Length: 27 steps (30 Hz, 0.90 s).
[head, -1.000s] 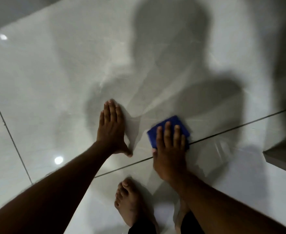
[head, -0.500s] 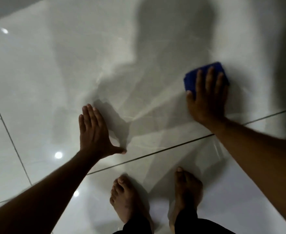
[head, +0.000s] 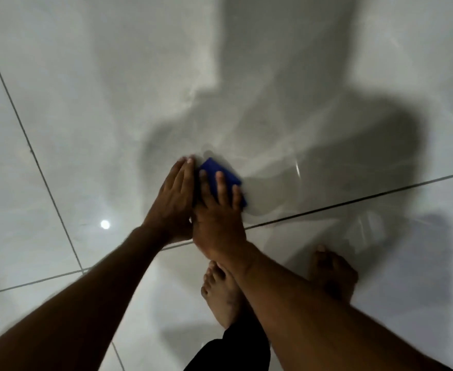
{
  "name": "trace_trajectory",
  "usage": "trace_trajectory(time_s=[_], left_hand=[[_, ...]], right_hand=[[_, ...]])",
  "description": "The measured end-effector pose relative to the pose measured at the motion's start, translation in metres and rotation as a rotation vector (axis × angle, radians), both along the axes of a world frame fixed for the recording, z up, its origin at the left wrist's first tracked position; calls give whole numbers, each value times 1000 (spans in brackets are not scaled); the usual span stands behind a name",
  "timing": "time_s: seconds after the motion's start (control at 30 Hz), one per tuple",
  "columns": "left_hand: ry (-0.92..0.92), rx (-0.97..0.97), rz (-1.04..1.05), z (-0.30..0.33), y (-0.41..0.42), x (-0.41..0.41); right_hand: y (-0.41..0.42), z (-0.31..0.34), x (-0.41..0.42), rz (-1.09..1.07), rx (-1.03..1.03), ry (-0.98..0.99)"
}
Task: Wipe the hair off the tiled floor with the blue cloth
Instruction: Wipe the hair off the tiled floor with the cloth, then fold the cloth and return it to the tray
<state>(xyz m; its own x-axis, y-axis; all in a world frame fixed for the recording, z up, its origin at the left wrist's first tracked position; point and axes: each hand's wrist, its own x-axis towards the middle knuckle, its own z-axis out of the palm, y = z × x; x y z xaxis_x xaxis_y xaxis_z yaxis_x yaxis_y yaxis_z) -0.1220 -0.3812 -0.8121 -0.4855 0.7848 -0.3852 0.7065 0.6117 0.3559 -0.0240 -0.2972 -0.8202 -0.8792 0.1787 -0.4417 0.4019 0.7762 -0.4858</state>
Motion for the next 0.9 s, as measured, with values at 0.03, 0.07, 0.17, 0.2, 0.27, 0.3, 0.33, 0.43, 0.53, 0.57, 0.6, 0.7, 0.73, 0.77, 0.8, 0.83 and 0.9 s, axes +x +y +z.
trace_trajectory(time_s=[0.03, 0.07, 0.17, 0.2, 0.27, 0.3, 0.33, 0.43, 0.53, 0.57, 0.6, 0.7, 0.73, 0.77, 0.8, 0.83, 0.9], left_hand=[[-28, -8, -44, 3, -6, -6], [-68, -14, -63, 9, -10, -13], [-199, -43, -16, 24, -9, -21], [-237, -79, 52, 27, -4, -19], [-306, -207, 197, 33, 8, -12], [-329, -278, 242, 37, 14, -6], [-353, -338, 276, 41, 20, 0], [-398, -343, 467, 53, 37, 5], [-442, -372, 539, 86, 57, -4], [-454, -379, 541, 106, 64, -5], [-486, -368, 550, 130, 70, -3], [-588, -233, 615, 225, 89, 5], [-633, -167, 661, 267, 94, 6], [-703, -94, 721, 312, 95, 6], [-797, -8, 794, 362, 97, 3], [-894, 81, 861, 415, 98, 1], [-1048, 237, 930, 512, 88, -6]], right_hand=[[-5, 0, -4, 27, -52, 4], [-5, 1, -7, 31, -96, 1], [11, 13, -6, -13, -191, -15], [19, 20, -3, -51, -214, -21], [34, 41, 9, -176, -221, -51], [41, 53, 18, -238, -201, -71], [48, 67, 29, -287, -174, -82], [63, 109, 60, -432, -154, -108], [77, 146, 83, -521, -28, -189], [84, 159, 86, -531, 12, -243], [90, 173, 87, -540, 13, -301], [103, 229, 74, -631, -152, -396], [107, 259, 65, -669, -236, -397], [110, 295, 52, -724, -329, -382], [114, 335, 40, -809, -424, -341], [121, 379, 30, -910, -528, -280], [133, 469, 12, -1058, -749, -163]])
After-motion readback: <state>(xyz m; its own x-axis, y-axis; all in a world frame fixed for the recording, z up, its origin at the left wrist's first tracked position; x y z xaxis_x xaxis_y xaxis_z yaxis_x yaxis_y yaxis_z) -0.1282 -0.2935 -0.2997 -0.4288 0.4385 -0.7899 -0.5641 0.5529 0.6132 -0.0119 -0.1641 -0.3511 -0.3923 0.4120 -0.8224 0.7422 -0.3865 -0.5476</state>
